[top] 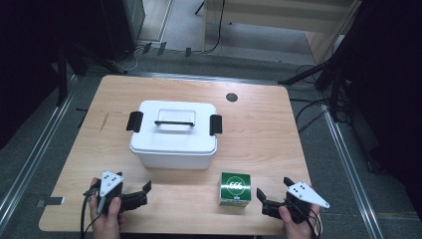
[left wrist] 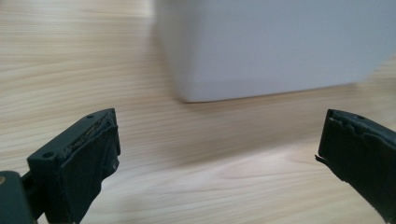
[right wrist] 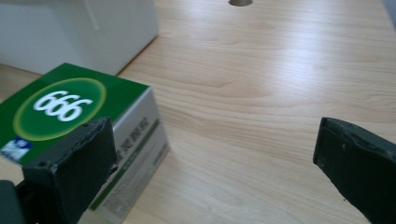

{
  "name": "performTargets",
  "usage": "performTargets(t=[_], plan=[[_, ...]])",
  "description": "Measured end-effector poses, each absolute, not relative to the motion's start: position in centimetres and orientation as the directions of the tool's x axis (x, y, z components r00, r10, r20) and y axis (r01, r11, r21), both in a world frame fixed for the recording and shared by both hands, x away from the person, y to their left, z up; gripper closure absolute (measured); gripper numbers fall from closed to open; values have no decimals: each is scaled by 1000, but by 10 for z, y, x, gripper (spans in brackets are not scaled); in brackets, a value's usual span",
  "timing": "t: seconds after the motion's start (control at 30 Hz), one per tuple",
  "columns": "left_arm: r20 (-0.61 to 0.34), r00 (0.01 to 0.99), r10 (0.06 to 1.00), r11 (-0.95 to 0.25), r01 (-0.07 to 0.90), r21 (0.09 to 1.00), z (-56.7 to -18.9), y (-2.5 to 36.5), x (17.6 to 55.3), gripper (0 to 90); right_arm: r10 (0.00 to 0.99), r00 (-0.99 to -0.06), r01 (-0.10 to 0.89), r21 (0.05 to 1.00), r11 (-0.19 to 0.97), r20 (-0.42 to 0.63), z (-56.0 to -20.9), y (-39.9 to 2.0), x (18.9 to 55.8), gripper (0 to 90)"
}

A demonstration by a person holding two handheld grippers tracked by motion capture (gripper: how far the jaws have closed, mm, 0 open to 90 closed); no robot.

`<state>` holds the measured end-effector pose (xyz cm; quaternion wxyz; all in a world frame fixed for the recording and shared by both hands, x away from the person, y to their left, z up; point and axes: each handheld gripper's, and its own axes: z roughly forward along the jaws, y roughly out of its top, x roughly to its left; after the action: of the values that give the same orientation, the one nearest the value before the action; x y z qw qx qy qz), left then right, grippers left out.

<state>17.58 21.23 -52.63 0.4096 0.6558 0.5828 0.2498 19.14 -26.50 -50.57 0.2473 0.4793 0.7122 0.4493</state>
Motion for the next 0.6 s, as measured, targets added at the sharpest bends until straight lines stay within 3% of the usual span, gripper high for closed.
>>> performTargets(t=[0.27,0.6], plan=[[-100,53,994,58,519,853,-527,272,174,0,936,-351,441,888,129,38,-501,-268,198,0],[-122,-18,992,114,525,844,-538,307,183,0,923,-381,436,869,234,-57,-497,-271,206,0]])
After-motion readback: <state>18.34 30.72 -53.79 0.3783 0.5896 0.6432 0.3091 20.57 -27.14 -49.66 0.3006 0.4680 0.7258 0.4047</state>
